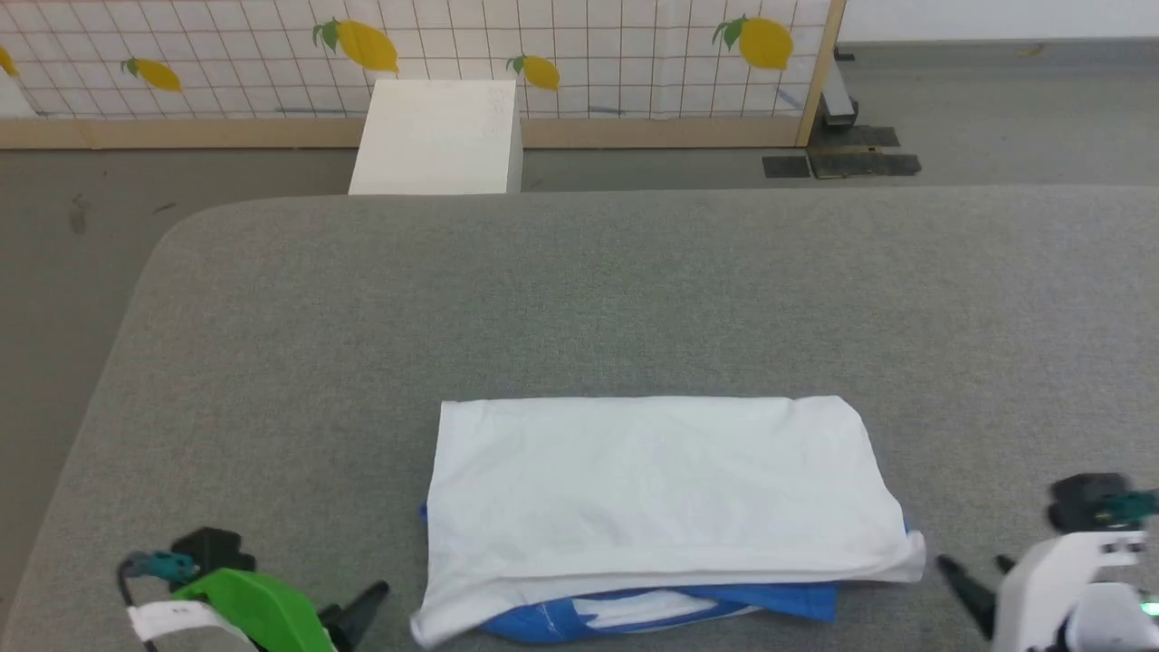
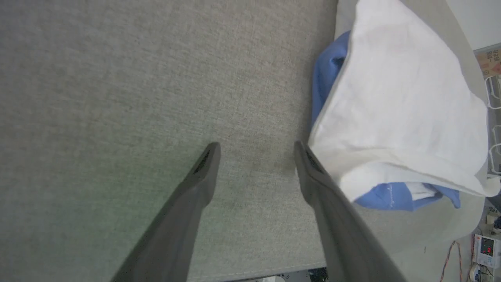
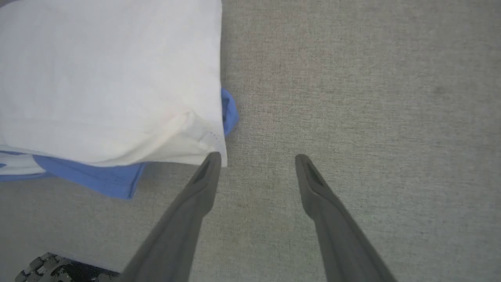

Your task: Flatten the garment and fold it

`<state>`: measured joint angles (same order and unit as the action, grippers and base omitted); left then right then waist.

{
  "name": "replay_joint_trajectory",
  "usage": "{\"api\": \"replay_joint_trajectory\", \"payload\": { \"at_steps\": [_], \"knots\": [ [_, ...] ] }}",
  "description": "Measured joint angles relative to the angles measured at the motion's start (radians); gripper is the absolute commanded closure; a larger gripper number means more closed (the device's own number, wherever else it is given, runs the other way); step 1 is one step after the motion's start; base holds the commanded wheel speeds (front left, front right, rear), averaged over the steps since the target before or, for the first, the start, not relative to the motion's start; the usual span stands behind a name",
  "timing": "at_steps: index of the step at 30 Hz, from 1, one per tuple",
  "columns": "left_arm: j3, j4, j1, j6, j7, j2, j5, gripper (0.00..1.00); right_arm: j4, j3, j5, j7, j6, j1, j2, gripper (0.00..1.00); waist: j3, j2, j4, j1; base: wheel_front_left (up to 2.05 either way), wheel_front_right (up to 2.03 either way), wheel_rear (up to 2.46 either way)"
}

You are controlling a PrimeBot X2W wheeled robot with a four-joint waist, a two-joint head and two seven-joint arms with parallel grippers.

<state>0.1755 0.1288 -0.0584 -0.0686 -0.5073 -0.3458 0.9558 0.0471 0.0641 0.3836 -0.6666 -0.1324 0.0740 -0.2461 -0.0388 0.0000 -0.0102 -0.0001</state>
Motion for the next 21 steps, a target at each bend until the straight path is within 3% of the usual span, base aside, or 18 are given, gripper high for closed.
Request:
{"api": "replay_joint_trajectory", "payload": {
  "at_steps": [5,9,13,18,21],
  "knots": [
    [-0.042,-0.086,-0.002,-0.047,0.003,-0.062,-0.032,0.00,-0.091,0.146,0.025,-0.048,0.000,0.013,-0.009,0.00,0.006,0.0000,0.003,0.0000,0.00,0.00,0.00],
    [-0.100,-0.151,0.013,-0.045,0.175,-0.096,-0.132,0.00,-0.125,0.199,0.042,-0.080,0.000,-0.022,0.000,0.00,-0.005,0.0000,0.004,0.0000,0.00,0.00,0.00],
    [-0.118,-0.167,0.066,0.010,0.394,-0.100,-0.229,0.00,-0.118,0.154,0.041,-0.110,0.000,-0.103,0.004,0.00,-0.028,0.0000,0.005,0.0000,0.00,0.00,0.00],
    [-0.101,-0.133,0.123,0.068,0.697,-0.090,-0.380,0.00,-0.049,0.024,0.029,-0.153,0.000,-0.185,0.020,0.00,-0.064,0.0000,0.010,0.0000,0.00,0.00,0.00],
    [-0.099,-0.121,0.151,0.079,0.756,-0.072,-0.450,0.00,-0.001,-0.040,0.007,-0.181,0.000,-0.223,0.024,0.00,-0.087,0.0000,0.016,0.0000,0.00,0.00,0.00]
  ]
}}
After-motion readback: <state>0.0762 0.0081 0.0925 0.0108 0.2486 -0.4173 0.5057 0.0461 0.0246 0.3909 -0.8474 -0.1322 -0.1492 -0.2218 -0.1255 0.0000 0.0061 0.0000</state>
